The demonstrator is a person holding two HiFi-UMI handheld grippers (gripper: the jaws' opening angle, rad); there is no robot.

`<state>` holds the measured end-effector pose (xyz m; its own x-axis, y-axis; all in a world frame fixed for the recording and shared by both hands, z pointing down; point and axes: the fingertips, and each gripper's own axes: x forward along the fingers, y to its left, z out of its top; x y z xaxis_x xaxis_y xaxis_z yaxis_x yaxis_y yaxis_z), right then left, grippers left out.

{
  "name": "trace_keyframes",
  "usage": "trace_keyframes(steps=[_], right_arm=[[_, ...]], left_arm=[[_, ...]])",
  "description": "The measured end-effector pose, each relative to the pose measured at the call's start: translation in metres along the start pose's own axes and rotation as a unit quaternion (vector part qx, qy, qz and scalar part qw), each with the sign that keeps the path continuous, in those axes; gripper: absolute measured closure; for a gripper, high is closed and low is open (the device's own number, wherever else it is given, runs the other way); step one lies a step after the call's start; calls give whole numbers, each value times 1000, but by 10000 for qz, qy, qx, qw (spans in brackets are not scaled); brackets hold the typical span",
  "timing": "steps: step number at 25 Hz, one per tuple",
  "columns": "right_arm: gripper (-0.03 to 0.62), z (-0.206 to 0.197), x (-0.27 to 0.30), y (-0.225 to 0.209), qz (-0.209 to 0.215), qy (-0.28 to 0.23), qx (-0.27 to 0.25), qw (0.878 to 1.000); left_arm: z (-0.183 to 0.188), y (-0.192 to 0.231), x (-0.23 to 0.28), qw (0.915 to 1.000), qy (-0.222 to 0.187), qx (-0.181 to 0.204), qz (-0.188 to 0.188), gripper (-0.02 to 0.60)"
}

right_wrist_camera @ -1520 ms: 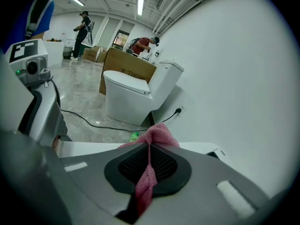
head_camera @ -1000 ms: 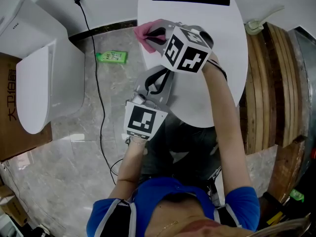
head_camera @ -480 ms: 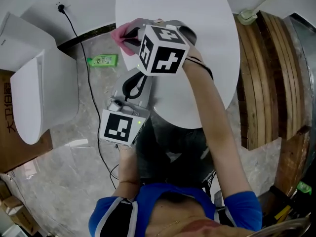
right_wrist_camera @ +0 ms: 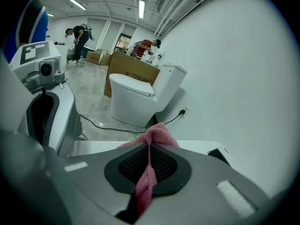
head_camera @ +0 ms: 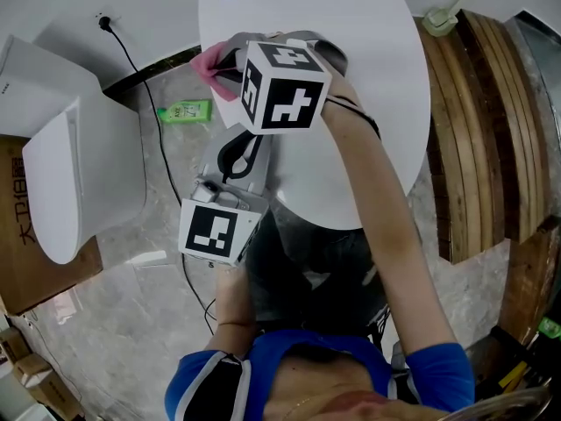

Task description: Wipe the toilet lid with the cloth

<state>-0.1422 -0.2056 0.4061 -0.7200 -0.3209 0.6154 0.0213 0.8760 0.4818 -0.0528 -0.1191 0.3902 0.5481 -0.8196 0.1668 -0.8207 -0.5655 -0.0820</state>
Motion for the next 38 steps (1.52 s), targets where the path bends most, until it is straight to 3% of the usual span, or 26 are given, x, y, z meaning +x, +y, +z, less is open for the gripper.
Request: trace_keyframes(steps=[17, 38], right_arm=[[585, -12, -14, 0, -49, -56, -34, 10000], [585, -59, -55, -12, -420, 445, 205, 9979]], left_arm=[[3, -1, 0, 9999, -114, -32, -115, 578], [2, -4, 0, 9998, -16, 27, -189, 578]])
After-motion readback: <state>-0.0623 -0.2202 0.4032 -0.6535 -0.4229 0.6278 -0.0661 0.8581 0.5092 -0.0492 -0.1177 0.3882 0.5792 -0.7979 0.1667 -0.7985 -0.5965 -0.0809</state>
